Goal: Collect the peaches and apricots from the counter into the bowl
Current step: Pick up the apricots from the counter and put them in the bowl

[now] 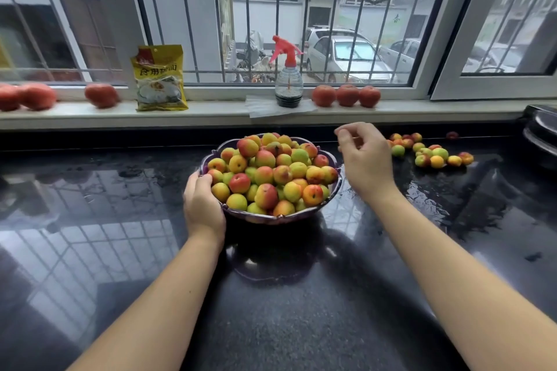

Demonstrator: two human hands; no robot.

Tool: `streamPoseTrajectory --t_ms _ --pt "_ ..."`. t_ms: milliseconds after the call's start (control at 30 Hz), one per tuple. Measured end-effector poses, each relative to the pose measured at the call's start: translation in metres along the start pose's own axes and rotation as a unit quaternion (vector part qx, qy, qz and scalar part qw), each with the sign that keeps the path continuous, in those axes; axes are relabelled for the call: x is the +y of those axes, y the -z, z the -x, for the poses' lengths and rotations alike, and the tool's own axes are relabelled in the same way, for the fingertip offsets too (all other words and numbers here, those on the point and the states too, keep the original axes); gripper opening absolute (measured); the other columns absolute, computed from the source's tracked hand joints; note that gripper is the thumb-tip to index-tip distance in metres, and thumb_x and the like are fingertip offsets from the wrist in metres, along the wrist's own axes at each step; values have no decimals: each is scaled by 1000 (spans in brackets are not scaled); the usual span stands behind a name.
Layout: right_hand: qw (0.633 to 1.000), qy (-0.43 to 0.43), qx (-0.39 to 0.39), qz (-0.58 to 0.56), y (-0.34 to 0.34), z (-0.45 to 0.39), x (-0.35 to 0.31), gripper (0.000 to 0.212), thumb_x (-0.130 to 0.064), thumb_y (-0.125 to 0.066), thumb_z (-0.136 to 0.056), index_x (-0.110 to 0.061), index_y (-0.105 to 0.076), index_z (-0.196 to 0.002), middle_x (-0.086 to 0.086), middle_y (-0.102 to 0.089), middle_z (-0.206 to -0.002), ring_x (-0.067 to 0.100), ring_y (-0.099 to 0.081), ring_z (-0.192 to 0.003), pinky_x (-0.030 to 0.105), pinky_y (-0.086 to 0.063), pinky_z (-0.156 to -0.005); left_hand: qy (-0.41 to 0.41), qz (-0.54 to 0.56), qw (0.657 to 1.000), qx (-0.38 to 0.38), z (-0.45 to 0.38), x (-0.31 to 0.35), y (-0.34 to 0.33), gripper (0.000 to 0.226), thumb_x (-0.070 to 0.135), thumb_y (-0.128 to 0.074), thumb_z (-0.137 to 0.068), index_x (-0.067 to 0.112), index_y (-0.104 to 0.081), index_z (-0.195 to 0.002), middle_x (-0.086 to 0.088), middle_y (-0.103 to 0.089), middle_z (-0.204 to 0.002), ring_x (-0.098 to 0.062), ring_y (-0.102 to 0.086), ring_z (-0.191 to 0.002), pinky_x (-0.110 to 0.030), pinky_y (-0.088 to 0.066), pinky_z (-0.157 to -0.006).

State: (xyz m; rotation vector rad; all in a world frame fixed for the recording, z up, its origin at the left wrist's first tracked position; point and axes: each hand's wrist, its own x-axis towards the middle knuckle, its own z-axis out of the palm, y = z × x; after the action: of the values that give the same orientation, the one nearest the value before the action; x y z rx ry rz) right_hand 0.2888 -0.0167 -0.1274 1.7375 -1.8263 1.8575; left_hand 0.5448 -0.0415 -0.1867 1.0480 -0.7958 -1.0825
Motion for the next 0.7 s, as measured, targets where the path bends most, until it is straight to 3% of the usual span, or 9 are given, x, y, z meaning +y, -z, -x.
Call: streamPoseTrajectory --t_ms 67,133,267,333,533,633,700 --pt "996 -73 12 58 13 0 25 15 -23 -57 -97 -19 -71 -95 1 -68 -94 19 -63 -91 30 -47 -76 1 -10 1000 -1 2 0 1 27 35 -50 -82 36 -76 -80 -3 -71 -99 -26 -65 -100 -57 -51 -103" --pt "976 -142 -27 163 21 7 54 18 -18 -54 -97 -15 -71 -103 9 -67 -108 28 -60 -103 31 -44 -84 -6 -23 1000 -3 6 0 0 28 36 -47 -83 39 -75 -86 0 -70 -101 -27 -65 -104 -61 -50 -105" --pt "941 -204 -107 249 18 15 87 35 -10 -49 -94 -11 -66 -124 20 -54 -132 38 -50 -123 37 -38 -106 -35 -91 993 -60 11 -1 -4 56 41 -41 -89 27 -56 -141 -3 -64 -132 -26 -59 -127 -56 -45 -113" --pt "937 -197 -119 264 13 7 90 39 -11 -48 -92 -12 -63 -128 18 -49 -136 39 -48 -126 39 -37 -107 -45 -135 986 -91 14 -1 -7 65 46 -39 -91 25 -43 -152 -2 -57 -143 -24 -53 -134 -52 -41 -117" --pt "866 -199 -165 429 31 -36 128 45 -22 -48 -95 -18 -46 -140 15 -30 -150 42 -50 -124 46 -44 -99 -67 -209 965 -146 17 -1 -16 73 61 -33 -92 26 -34 -156 -3 -51 -147 -23 -49 -137 -52 -38 -118" --pt "842 -226 -191 452 40 -55 149 54 -36 -44 -100 -28 -30 -153 8 -6 -168 40 -44 -136 47 -42 -103 -65 -212 964 -145 14 -3 -16 76 65 -32 -92 28 -31 -158 -2 -50 -149 -23 -48 -138 -53 -38 -119" --pt "835 -219 -203 462 40 -63 159 54 -43 -40 -102 -29 -27 -153 6 -5 -169 40 -42 -138 48 -42 -102 -68 -210 965 -142 15 -3 -16 75 66 -33 -92 29 -32 -157 -1 -51 -149 -22 -49 -138 -52 -38 -119"
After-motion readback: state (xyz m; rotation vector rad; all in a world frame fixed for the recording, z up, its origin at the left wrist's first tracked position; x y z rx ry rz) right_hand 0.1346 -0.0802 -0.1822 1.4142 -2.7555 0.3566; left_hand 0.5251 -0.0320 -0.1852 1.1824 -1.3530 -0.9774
